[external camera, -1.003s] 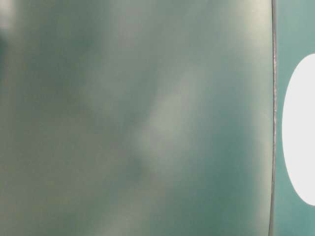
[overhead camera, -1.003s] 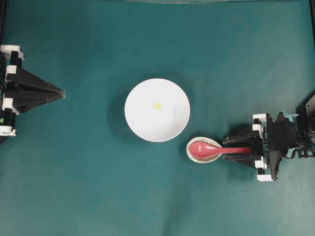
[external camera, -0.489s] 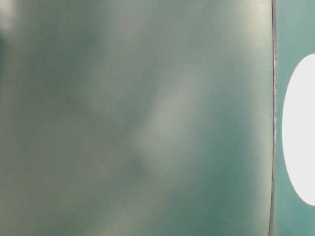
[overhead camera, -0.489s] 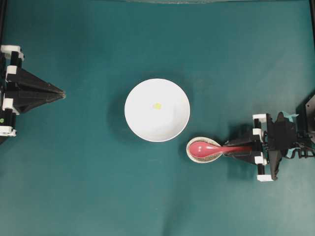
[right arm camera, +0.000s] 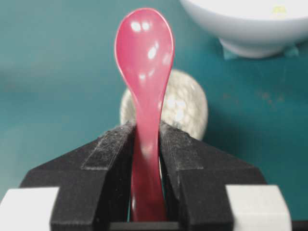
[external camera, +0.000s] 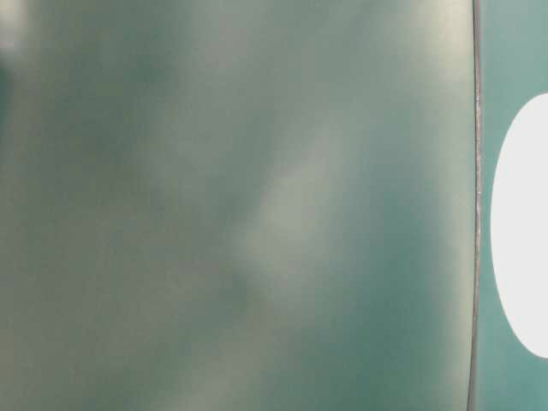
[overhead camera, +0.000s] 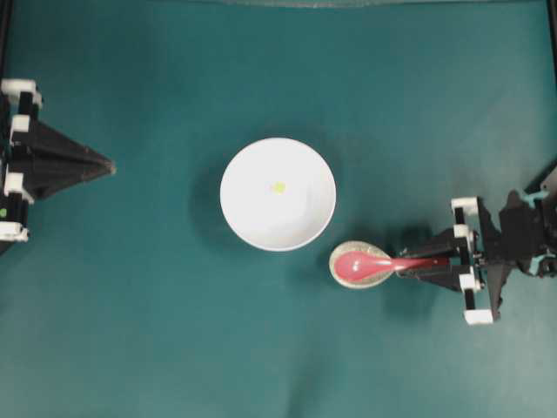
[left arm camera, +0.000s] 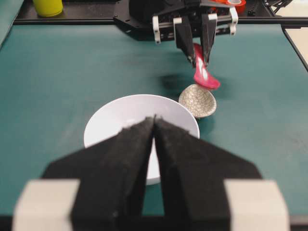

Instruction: Scoop the yellow hexagonal prism block from the bowl with a spoon using the right arm.

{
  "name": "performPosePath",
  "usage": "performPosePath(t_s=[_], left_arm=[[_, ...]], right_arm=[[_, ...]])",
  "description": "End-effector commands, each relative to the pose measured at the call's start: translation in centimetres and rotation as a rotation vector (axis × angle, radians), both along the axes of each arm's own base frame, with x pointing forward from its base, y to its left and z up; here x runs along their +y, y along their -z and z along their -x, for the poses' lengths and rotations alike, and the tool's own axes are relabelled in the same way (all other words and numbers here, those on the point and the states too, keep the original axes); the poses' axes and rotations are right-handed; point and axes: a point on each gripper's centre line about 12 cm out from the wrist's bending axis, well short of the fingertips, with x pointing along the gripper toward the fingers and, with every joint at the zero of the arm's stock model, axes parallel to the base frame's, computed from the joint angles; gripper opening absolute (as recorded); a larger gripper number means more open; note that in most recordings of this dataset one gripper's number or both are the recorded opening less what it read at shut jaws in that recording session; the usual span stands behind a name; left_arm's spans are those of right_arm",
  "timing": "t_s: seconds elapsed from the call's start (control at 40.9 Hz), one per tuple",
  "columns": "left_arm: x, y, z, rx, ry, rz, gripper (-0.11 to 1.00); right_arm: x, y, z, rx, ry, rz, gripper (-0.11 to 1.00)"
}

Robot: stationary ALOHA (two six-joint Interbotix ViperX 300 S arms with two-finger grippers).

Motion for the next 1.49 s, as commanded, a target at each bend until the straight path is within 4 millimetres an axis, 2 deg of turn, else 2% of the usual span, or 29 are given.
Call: performPosePath(t_s=[0.0, 0.171, 0.71, 1.248, 1.37, 1.468], left_arm=[[0.0, -1.0, -0.2, -0.025, -0.001, -0.005, 0.1], [0.0, -1.0, -0.3, -0.025, -0.001, -0.005, 0.1], [0.0, -1.0, -0.3, -0.025, -0.001, -0.005, 0.1], [0.0, -1.1, -0.3, -0.031, -0.001, -0.005, 0.1], [0.0, -1.1, -0.3, -0.031, -0.001, -0.003, 0.1], [0.0, -1.1, -0.3, -0.031, 0.001, -0.003, 0.1]], right_arm=[[0.3, -1.2, -0.1, -0.011, -0.014, -0.016, 0.21], [0.1, -1.4, -0.1, 0.047, -0.019, -0.024, 0.21], [-0.5, 0.1, 0.0, 0.184, 0.017, -0.037, 0.19], [0.0, 0.7, -0.5, 0.232, 0.013, -0.044, 0.16], [-0.2, 0.8, -0.4, 0.235, 0.027, -0.047, 0.21], [-0.2, 0.7, -0.4, 0.235, 0.032, -0.05, 0.31]])
